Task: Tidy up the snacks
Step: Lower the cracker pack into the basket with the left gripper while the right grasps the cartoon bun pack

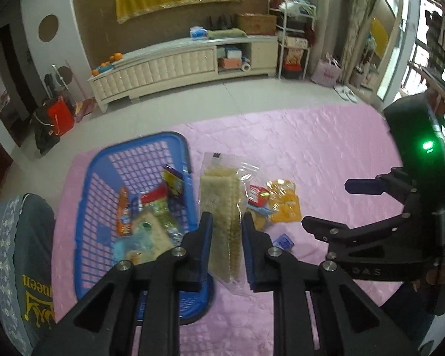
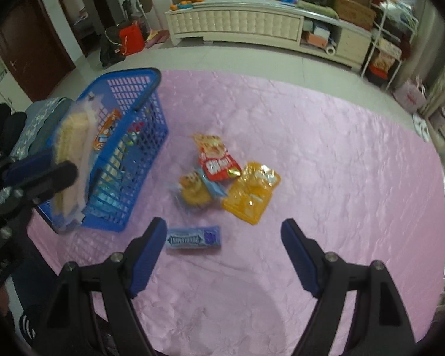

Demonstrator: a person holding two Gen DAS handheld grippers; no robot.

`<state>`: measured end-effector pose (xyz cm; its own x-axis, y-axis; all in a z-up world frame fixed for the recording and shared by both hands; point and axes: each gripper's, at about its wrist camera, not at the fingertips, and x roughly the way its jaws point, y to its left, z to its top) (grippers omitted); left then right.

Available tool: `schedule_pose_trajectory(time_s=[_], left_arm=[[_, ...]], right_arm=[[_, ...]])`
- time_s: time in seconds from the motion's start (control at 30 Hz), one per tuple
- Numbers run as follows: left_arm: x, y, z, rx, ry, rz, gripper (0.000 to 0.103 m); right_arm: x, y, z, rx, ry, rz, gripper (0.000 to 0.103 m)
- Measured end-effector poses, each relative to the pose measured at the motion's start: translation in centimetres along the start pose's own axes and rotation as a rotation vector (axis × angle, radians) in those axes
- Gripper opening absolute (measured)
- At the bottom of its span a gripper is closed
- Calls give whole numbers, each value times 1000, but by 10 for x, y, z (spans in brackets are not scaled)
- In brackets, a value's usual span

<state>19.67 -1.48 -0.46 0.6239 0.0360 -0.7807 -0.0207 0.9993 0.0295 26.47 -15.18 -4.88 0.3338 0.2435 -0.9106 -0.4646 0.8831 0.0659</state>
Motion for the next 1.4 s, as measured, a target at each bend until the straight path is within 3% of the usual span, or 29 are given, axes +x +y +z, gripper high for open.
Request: schedule_pose_trajectory(time_s=[0.27,0.5,0.87,1.13,1.23,1.4], left_arm=[[-10,53,6,-64,-31,47,18],[21,88,-5,-119,65,38,18],[79,99,-5,-188,182,-92,18],[117,101,-8,-247,249,-179,18],[124,98,-7,-251,264,-187,18],[131,91,-12,-247,295,-215,18]], right_arm=[[39,28,23,-41,63,5,83],[83,46,23,-114,122,-7,83],[140,50,22,-208,206,-37,83],[157,45,23,-219,220,3,83],[160,50,22,-245,217,33,73],[152,60,14,-293,193,-10,61]])
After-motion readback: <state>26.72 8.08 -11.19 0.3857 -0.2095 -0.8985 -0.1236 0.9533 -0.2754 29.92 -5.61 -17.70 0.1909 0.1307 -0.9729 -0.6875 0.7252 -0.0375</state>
